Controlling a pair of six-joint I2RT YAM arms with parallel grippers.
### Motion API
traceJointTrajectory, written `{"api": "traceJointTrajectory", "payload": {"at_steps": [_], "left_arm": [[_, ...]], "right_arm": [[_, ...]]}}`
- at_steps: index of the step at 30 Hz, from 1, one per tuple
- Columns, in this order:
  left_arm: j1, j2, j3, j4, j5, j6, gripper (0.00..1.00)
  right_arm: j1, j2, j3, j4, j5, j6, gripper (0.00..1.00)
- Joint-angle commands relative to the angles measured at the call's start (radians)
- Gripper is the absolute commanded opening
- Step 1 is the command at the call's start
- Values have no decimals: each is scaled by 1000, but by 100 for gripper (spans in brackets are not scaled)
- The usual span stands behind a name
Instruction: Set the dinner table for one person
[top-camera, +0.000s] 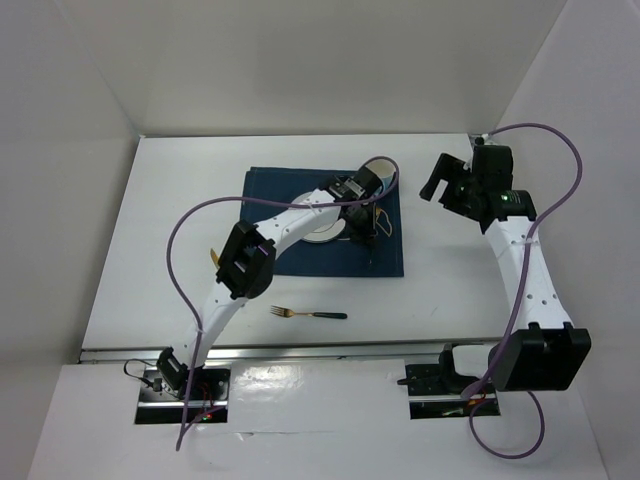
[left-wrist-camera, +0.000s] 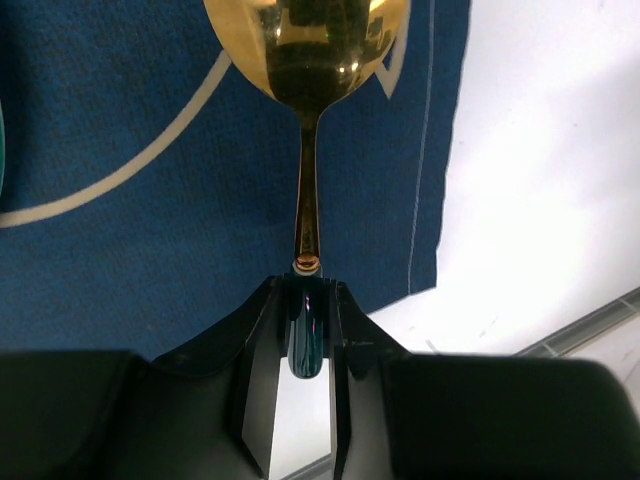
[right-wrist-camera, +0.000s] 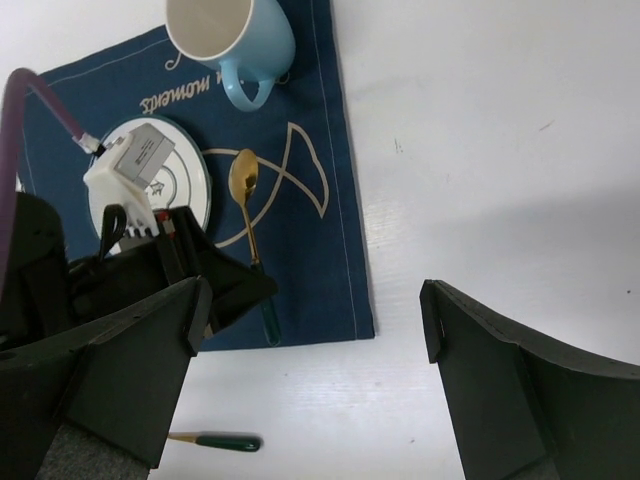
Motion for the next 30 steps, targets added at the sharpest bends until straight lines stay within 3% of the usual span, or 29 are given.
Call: {"api": "traceJointTrajectory", "payload": {"at_steps": [1,2,3,6,8,13,19,23,27,30], "left_arm": [[-5,41,30,28,5,-25,1],[-5,41,39,28,5,-25,21],[-5,50,39,28,5,-25,32],[-5,41,27,28,14,-25,53],[-5,19,27,28,4,-14,59],[-5,-31,15,28,13,10,63],[-5,-206,-40,-6,2,46,63],[-5,-385,-160,-66,-148,87,61],[33,-556,-256,-149,-277,96,67],[107,-666,-321,-193,-331,105,68]], "right_arm": [[-7,-51,2,-40,4,-27,99],[-7,-51,13,-49,4,-27,99],[-16,-51,13,-58,4,-27,99],[-16,-69,13,-58,14,-27,99],[-16,-69,13,-67,14,-27,99],[-16,-69,22,-68,14,-27,99],[-16,-69,22,-68,-37,-37,99],[-16,-94,-39,-34,-130,-67,99],[77,-181,-238,105,-259,-67,99],[346,-194,-358,184,-221,-34,96]]}}
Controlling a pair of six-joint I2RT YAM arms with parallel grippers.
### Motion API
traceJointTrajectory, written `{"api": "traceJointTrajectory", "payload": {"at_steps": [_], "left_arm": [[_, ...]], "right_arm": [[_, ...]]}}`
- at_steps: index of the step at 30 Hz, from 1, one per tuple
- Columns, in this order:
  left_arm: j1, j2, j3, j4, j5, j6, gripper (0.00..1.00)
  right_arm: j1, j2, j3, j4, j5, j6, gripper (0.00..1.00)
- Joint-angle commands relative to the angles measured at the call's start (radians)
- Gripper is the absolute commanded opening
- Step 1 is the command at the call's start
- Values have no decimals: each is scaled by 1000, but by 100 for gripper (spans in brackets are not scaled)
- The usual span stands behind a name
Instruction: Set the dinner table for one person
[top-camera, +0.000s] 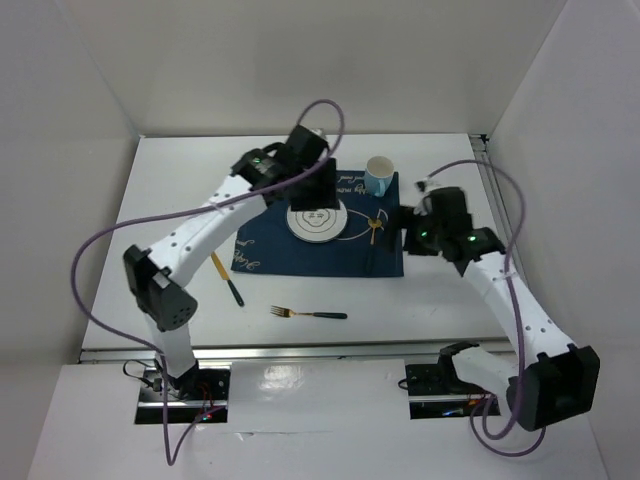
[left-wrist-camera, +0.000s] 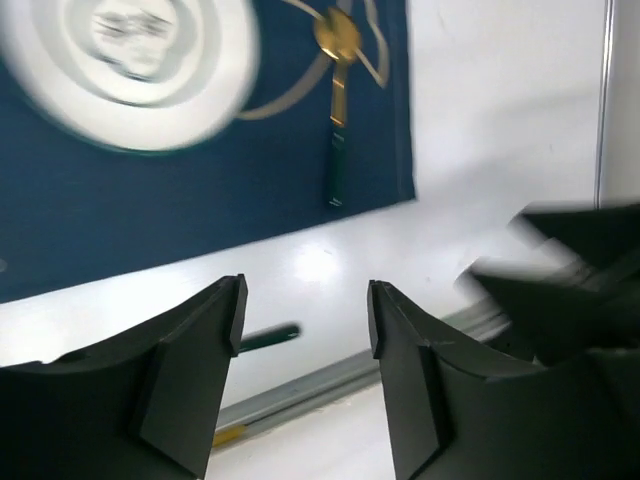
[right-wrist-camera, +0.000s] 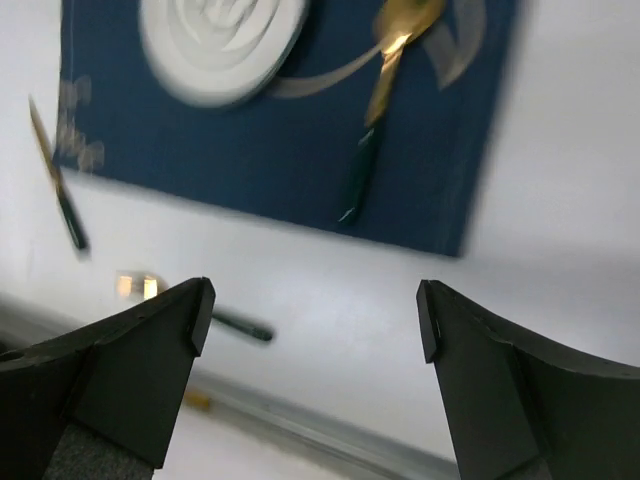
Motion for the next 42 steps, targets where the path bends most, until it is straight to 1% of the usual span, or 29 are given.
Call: {"api": "traceJointTrajectory", "payload": {"at_steps": [1,2,3,4,6,7,9,10,13,14,15,18,25,26,28,29,30,31,32,35,37,39,42], "left_arm": [[114,-116,-71,-85,-124,45,69],[137,-136,-80,-97,-135,45,69],[162,-172,-95,-109,-135,59,69],[203,-189,-95,-109,-135,59,69],[238,-220,-117,-120,-147,71,71],[272,-243,-117,-120,-147,83,71],[304,-263,-127,-132,-160,92,72],[321,-272,-140,-143,-160,102,72],[377,-309,-181,-143,-150,102,73],[398,-320,-193,-143,-140,102,73],[398,-343,-219,-134,-131,111,73],[423,-361,-255,-123,-105,111,73],[441,-392,-278,-123,-95,129,73],[441,-392,-278,-123,-95,129,73],[452,-392,-278,-123,-95,138,73],[461,-392,-278,-123,-95,138,73],[461,-401,-278,-123,-86,138,73],[473,-401,-266,-123,-86,138,73],[482,-401,-266,-123,-77,149,73],[483,-401,-200,-146,-54,149,73],[492,-401,-174,-157,-42,158,73],[501,-411,-141,-166,-31,158,73],[512,-423,-131,-166,-11,158,73]], "right_arm": [[264,-7,-88,117,-20,19,94],[330,26,-101,117,15,19,94],[452,48,-101,117,78,28,94],[505,71,-101,117,104,28,94],[588,158,-90,85,130,18,93],[661,187,-76,85,141,-8,93],[732,261,-67,85,150,-30,93],[793,284,-50,85,185,-42,91],[858,382,-10,94,256,-82,85],[871,427,-1,94,256,-102,81],[871,448,10,112,256,-113,79],[880,510,10,160,247,-146,78],[889,606,-3,215,275,-197,66],[889,607,-3,215,275,-206,61],[901,617,-12,215,275,-206,55],[901,617,-12,215,275,-215,49],[912,608,-12,215,275,-216,39],[923,594,-12,204,275,-216,34],[933,594,0,195,275,-216,23],[947,558,57,135,284,-225,8],[947,536,97,90,284,-214,0],[937,536,175,59,302,-187,0],[888,603,305,5,279,-122,0]]}}
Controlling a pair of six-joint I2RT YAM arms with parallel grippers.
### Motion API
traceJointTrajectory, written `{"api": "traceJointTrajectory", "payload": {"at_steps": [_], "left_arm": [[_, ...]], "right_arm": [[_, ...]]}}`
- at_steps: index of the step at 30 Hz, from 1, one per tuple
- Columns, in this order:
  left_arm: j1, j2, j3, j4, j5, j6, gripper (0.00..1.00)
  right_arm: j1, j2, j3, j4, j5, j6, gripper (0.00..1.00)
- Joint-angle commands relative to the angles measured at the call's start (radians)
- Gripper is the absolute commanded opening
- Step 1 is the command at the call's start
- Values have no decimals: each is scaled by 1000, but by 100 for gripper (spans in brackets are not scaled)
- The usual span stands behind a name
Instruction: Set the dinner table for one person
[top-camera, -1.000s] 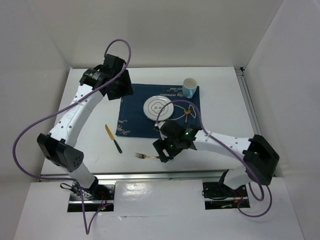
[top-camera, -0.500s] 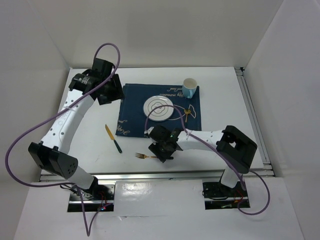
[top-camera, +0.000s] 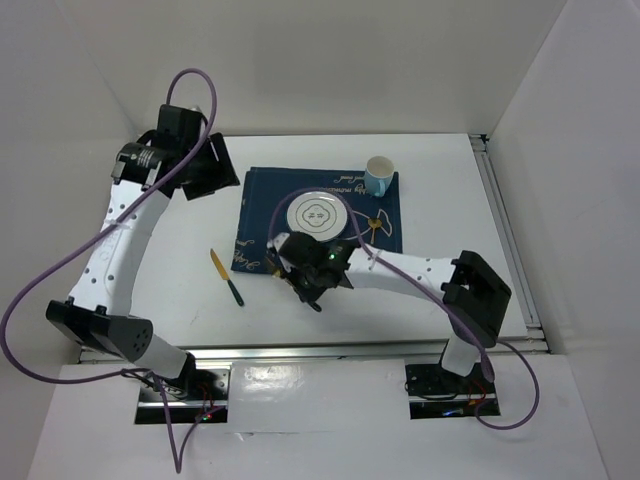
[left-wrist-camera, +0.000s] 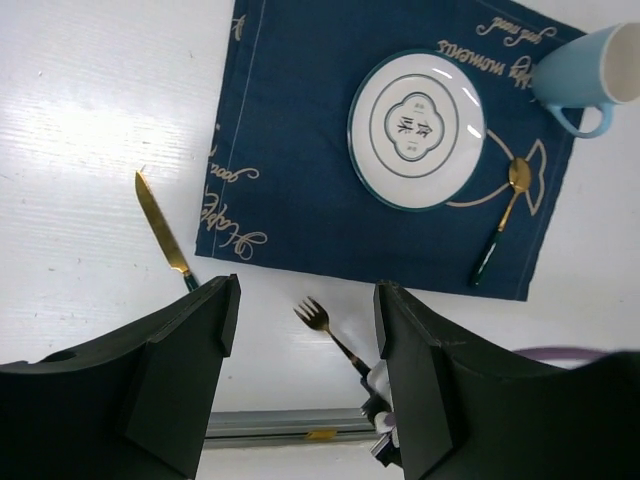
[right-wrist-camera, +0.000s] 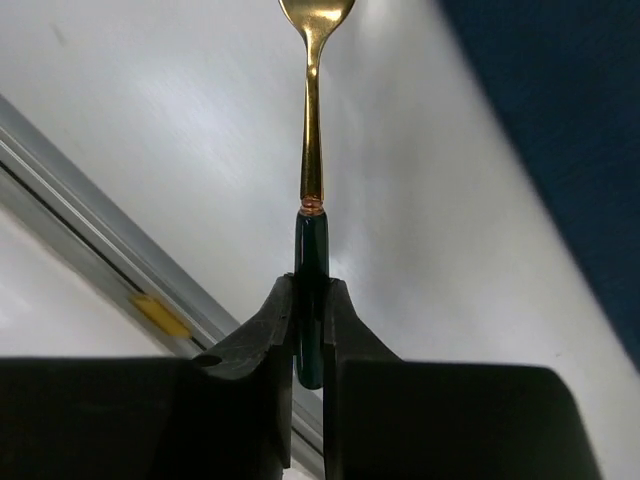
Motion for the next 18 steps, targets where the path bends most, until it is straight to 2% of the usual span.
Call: {"api": "traceJointTrajectory", "payload": {"at_steps": [1,3,10,12,16,18], "left_arm": [[15,-61,43,-7,42,28,73],[15,-61,43,3,51,28,73],[34,-106,-32,13,51,8,74],[34,-133,-64,13,40,-3,74],[34,-204,-165,45,31,-24,77],[34,-213,-202,56,22,-33,77]], "right_arm": [[-57,49,166,-47,7,90,0],[-87,107,275,-47,-16,188,0],[-222,513,735,-116,-45,446,0],[-244,565,841,-116,-54,504,0],[-294,626,864,11,-148,650,0],[-305,666,884,25,-148,679,0]]}}
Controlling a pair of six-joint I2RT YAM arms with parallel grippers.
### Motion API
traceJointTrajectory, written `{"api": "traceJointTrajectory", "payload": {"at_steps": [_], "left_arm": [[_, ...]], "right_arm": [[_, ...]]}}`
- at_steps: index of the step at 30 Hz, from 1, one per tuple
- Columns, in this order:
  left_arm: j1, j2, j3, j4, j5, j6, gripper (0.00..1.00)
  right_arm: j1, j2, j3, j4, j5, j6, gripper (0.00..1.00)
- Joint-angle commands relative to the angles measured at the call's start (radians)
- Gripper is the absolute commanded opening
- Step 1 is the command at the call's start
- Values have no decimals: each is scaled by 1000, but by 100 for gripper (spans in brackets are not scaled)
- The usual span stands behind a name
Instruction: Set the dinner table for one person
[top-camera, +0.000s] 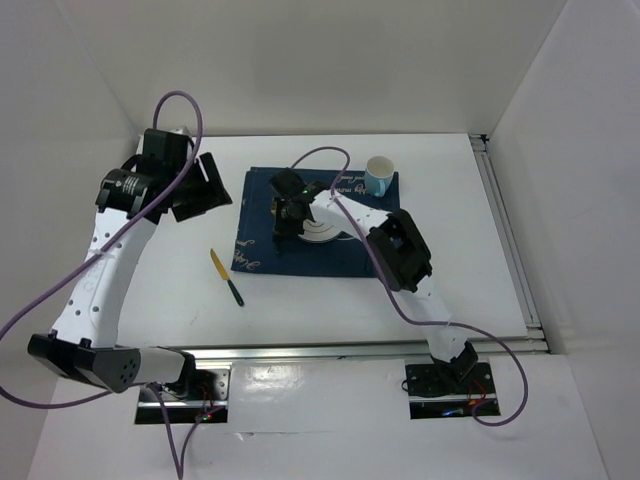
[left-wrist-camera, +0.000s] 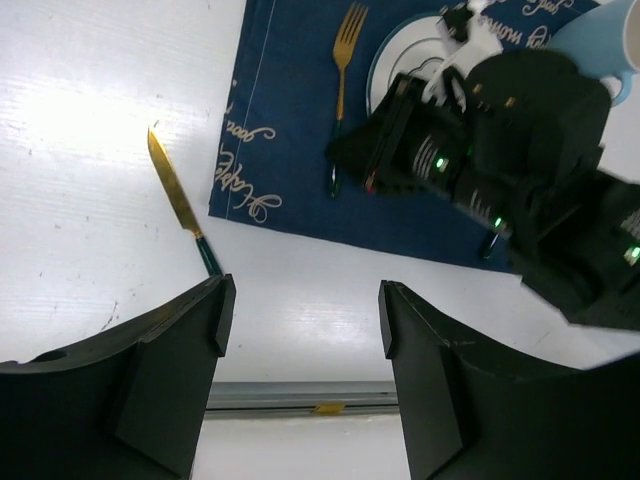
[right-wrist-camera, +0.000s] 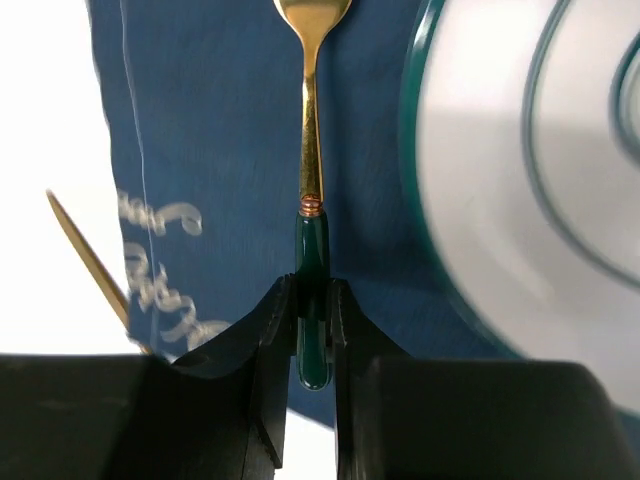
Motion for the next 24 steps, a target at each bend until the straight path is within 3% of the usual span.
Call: {"api": "traceJointTrajectory", "payload": {"at_steps": [1,12,14,16,20,24], "left_arm": [[15,-54,-59,41,-16,-22,77],[15,-149,-301,85,17,-77,77],[15,-175,-347,85,17,-78,77],[15,-195,-392,85,8,-96,77],[24,-229,-499,104,17,-116,78],[24,-258,-683,159,30,-139,79]], "right_arm": [[-11,28,117,72,-36,155,0],[-21,126,151,120,-66,205,3],[-21,126,141,139,-75,205,20],[-21,108,116,170,-121,205,55],[-11,19,107,196,-111,156,73],[-11,-95,43,225,-132,147,76]]}}
